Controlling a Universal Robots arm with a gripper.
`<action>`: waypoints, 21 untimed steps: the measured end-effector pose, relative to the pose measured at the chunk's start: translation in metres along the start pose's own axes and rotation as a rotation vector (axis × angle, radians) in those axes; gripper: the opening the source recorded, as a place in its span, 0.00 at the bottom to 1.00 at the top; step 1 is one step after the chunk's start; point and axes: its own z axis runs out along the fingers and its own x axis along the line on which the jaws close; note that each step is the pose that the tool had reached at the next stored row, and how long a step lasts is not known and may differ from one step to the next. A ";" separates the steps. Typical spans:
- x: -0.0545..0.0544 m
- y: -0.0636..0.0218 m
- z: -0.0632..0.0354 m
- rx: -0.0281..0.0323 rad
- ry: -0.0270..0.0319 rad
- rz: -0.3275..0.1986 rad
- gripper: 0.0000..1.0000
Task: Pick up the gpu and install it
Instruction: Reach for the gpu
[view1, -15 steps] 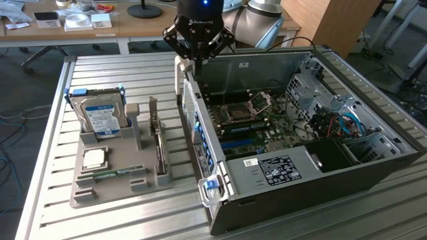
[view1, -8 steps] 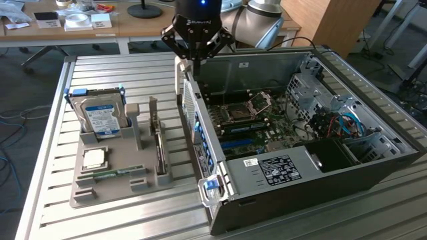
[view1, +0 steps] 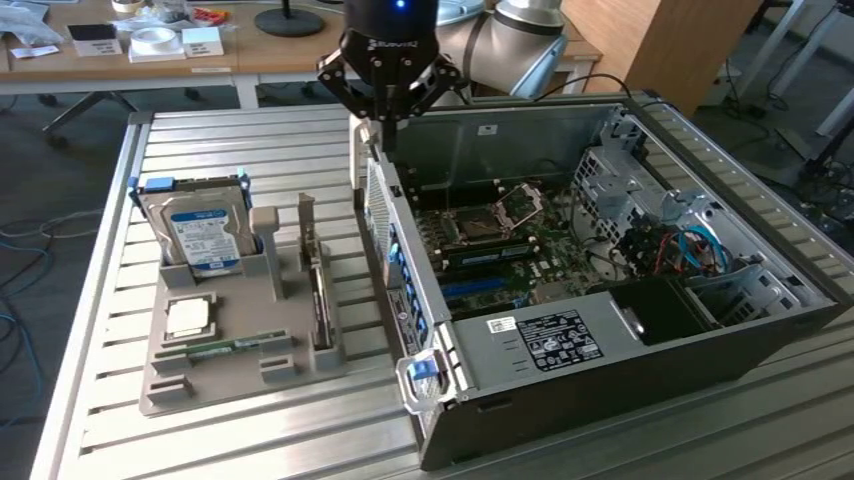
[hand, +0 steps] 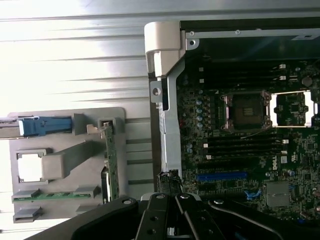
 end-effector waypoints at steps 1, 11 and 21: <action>0.001 0.0000 0.0000 0.0001 0.0000 0.000 0.11; 0.006 -0.0004 -0.0002 0.0001 0.0000 0.000 0.11; 0.013 -0.0009 -0.0004 0.0001 0.0000 0.000 0.11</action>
